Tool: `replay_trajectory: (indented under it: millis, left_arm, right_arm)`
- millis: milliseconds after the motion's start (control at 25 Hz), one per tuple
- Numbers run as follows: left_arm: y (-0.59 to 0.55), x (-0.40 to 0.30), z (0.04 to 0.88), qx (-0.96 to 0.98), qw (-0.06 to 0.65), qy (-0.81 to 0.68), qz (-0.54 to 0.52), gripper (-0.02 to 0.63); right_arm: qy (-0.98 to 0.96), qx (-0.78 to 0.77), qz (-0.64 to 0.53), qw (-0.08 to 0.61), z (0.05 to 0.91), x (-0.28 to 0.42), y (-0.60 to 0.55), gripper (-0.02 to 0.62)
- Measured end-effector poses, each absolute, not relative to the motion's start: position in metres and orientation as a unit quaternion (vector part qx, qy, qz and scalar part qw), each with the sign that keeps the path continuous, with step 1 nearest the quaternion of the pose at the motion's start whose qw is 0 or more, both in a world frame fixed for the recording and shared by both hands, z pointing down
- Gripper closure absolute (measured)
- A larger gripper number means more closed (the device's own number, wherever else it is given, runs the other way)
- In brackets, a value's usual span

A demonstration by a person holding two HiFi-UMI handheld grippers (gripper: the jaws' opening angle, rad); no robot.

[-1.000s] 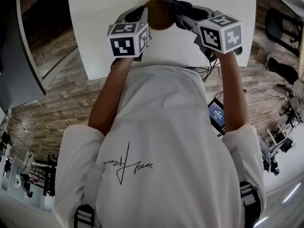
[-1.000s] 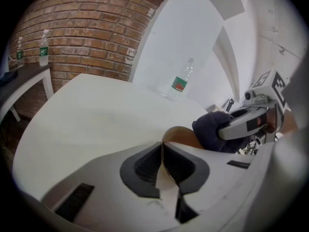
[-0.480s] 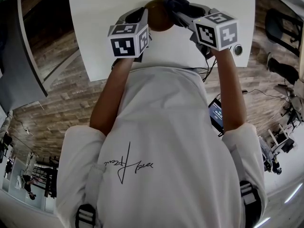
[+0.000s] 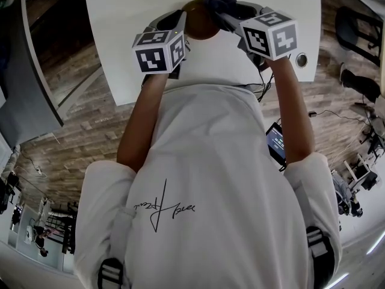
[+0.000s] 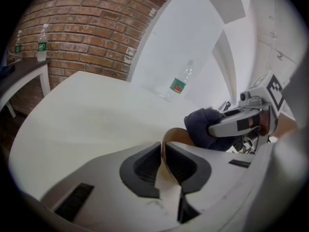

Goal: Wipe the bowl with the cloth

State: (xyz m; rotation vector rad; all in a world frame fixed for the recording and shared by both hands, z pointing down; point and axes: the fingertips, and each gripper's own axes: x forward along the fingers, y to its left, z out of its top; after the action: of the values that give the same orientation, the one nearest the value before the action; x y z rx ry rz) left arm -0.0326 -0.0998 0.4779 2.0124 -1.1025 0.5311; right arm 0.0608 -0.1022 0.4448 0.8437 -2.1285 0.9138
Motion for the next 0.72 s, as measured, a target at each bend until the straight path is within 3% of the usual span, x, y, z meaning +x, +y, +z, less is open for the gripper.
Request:
replay_trajectory:
  millis: [240, 720]
  left_arm:
    - [-0.101, -0.041, 0.476, 0.785, 0.382, -0.443, 0.205, 0.518]
    - [-0.099, -0.05, 0.454, 0.796, 0.369, -0.443, 0.184, 0.514]
  right_arm:
    - [-0.816, 0.331, 0.348, 0.323, 0.441, 0.062, -0.105, 0.488]
    - [-0.822, 0.333, 0.337, 0.317, 0.433, 0.059, -0.102, 0.488]
